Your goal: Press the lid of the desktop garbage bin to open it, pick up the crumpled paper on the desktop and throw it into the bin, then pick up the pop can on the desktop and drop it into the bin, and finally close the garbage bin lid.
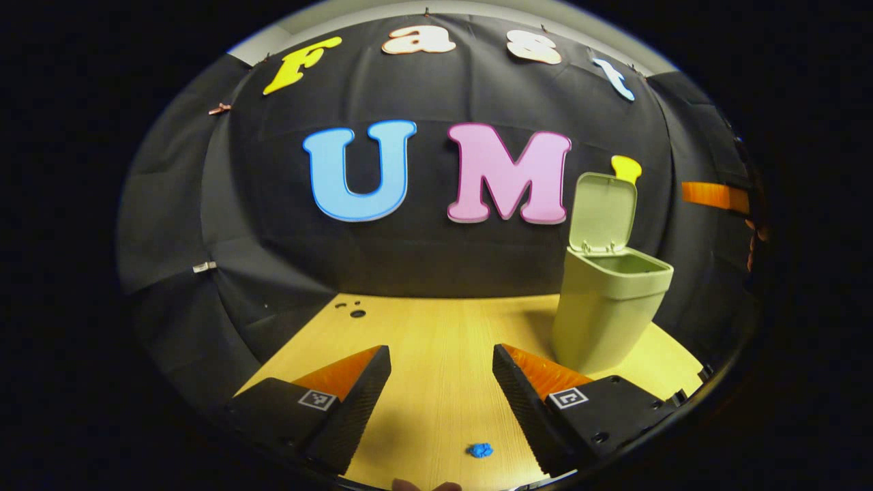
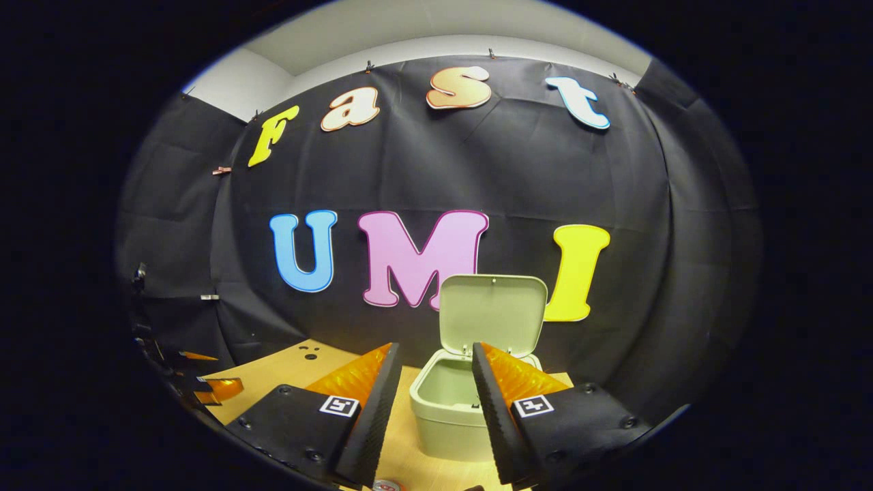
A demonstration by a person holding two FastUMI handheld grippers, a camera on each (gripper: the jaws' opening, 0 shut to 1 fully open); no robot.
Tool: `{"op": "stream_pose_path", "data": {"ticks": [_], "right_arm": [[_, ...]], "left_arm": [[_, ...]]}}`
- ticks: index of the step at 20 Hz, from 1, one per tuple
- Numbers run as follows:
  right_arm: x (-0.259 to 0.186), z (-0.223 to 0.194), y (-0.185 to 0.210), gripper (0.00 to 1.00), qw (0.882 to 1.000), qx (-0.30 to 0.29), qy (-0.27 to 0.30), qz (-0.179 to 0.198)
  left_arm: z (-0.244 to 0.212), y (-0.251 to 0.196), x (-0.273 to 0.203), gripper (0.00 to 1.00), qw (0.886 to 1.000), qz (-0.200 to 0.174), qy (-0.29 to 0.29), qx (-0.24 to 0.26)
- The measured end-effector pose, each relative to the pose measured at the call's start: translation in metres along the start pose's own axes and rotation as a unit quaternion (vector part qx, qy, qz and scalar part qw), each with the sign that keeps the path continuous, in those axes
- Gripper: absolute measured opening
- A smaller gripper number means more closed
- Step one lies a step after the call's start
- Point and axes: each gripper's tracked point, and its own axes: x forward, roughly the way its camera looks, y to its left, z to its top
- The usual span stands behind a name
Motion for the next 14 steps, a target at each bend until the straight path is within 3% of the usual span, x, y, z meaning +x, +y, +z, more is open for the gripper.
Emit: {"op": "stream_pose_path", "data": {"ticks": [6,14], "right_arm": [[-0.016,-0.021,0.011,0.67,0.999,-0.012,0.033,0.017],[-0.034,-0.048,0.011,0.68,0.997,-0.008,0.075,0.020]], "left_arm": [[-0.088,-0.021,0.019,0.97,0.996,-0.016,0.086,-0.001],[-0.176,-0.046,0.038,0.94,0.987,-0.032,0.159,0.009]]}}
